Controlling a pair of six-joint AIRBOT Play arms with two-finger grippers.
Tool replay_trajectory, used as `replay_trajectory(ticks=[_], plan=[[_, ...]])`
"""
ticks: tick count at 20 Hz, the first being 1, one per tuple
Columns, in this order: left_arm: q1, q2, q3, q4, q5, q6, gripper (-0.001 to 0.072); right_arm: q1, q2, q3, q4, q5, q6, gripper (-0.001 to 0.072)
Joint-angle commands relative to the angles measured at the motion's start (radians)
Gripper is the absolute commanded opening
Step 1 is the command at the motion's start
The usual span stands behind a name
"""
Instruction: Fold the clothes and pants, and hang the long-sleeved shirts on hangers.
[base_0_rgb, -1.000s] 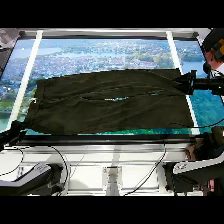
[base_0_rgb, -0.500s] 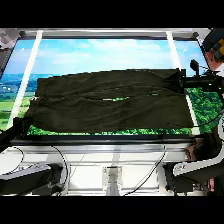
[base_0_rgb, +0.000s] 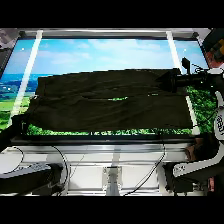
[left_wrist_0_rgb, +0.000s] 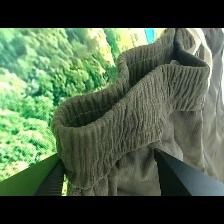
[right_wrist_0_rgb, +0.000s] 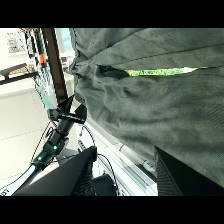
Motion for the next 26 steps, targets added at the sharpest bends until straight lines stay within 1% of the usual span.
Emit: replay_trajectory(ticks=[1,3,6,10,11,12,13,15,16,17,19,21,22,23,25,26], plan=[[0.000,-0.001,0.000,-0.002,-0.023,0.002,0.0664,0.012,0.000,0.000,-0.002,-0.005,0.000,0.0418],[0.001,0.000,0.001,-0.002,-0.018,-0.003,0.0664,0.014,0.000,0.000,-0.002,-0.010,0.000,0.0418],[0.010,-0.001,0.002,-0.003,-0.017,-0.070,0.0661,0.014,0.000,0.000,-0.003,-0.023,0.000,0.0418],[-0.013,-0.007,0.012,-0.002,-0.018,-0.071,0.0653,0.015,0.000,0.000,-0.003,-0.028,0.000,0.0418],[-0.030,-0.017,0.020,-0.002,-0.017,-0.070,0.0640,0.017,0.000,0.000,-0.003,-0.032,0.000,0.0418],[-0.049,-0.030,0.037,-0.002,-0.018,-0.071,0.0591,0.019,0.000,0.000,-0.003,-0.037,0.000,0.0418],[-0.068,-0.040,0.053,-0.002,-0.020,-0.073,0.0567,0.019,0.000,0.000,-0.002,-0.042,0.000,0.0418],[-0.106,-0.047,0.079,-0.003,-0.021,-0.079,0.0567,0.019,0.000,0.000,-0.003,-0.042,0.000,0.0418],[-0.119,-0.047,0.087,-0.003,-0.015,-0.081,0.0553,0.019,0.000,0.000,-0.002,-0.042,0.000,0.0418],[-0.129,-0.047,0.092,-0.003,-0.001,-0.081,0.0498,0.019,0.000,0.000,-0.003,-0.042,0.000,0.0418],[-0.129,-0.047,0.095,-0.013,0.006,-0.081,0.0338,0.019,0.000,0.000,-0.002,-0.041,0.000,0.0418],[-0.128,-0.047,0.095,-0.014,0.005,-0.081,0.0084,0.019,0.000,0.000,-0.003,-0.042,0.000,0.0417],[-0.128,-0.047,0.095,-0.014,0.005,-0.081,0.0053,0.019,0.000,0.000,-0.003,-0.042,0.000,0.0417],[-0.128,-0.047,0.095,-0.014,0.004,-0.081,0.0053,0.019,0.000,0.000,-0.002,-0.044,0.000,0.0416],[-0.129,-0.044,0.095,-0.013,-0.016,-0.079,0.0051,0.019,0.000,0.000,0.003,-0.081,0.001,0.0386],[-0.129,-0.039,0.095,-0.004,-0.037,-0.070,0.0049,0.019,0.000,-0.001,-0.001,-0.113,0.000,0.0275]])
